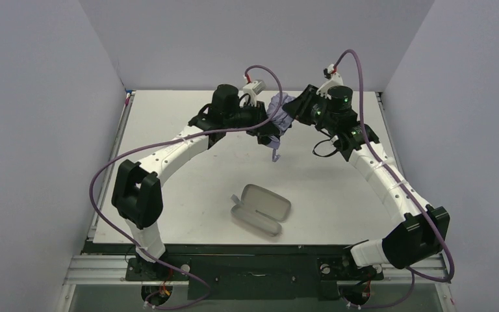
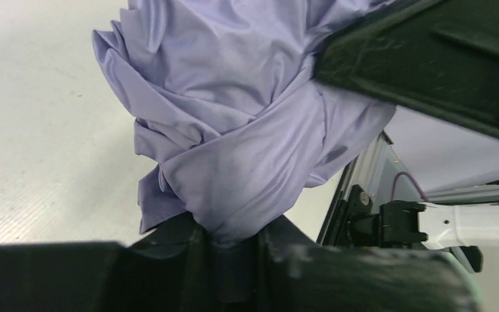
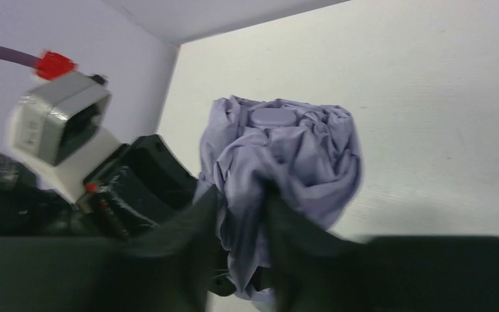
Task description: Open the umbrella
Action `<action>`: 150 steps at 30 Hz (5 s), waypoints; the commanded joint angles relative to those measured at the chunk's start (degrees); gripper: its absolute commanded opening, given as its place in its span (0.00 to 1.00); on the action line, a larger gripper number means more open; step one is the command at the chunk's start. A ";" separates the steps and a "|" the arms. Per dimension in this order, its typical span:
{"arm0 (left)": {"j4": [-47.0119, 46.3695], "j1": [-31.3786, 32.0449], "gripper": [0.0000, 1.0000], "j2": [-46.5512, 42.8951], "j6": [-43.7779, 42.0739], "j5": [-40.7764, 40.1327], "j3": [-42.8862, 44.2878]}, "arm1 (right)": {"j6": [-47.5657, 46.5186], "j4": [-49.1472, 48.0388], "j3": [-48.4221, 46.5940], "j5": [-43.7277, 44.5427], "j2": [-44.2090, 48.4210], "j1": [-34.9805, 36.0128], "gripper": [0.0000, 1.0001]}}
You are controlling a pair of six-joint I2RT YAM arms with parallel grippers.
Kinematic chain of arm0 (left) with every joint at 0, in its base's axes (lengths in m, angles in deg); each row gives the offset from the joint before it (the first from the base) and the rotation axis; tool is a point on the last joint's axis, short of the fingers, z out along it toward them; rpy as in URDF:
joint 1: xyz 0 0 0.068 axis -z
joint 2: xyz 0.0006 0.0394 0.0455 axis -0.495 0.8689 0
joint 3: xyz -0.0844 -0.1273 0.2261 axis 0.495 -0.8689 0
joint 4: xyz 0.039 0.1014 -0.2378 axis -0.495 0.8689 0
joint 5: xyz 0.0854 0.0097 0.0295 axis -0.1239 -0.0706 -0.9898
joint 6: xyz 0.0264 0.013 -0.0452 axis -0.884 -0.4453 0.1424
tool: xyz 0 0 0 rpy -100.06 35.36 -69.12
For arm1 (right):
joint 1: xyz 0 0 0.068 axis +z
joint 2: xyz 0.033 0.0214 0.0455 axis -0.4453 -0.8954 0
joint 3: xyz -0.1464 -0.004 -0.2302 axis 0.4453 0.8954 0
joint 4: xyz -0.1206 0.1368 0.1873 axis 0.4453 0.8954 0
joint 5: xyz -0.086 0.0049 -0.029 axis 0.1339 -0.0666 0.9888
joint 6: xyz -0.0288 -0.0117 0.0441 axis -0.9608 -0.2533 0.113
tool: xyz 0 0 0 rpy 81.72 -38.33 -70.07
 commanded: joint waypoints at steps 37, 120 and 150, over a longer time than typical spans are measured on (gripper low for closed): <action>-44.40 -9.69 0.58 -9.25 29.93 24.22 -6.69 | 10.28 -31.92 0.98 -25.78 4.37 -3.88 0.06; 10.98 7.97 0.63 -8.09 -33.17 -17.24 10.03 | -9.47 -15.77 -9.09 7.19 6.09 2.34 0.00; 13.07 8.73 0.32 -8.66 -36.66 -25.28 -10.55 | -6.64 -16.22 -20.53 7.73 3.44 -5.94 0.00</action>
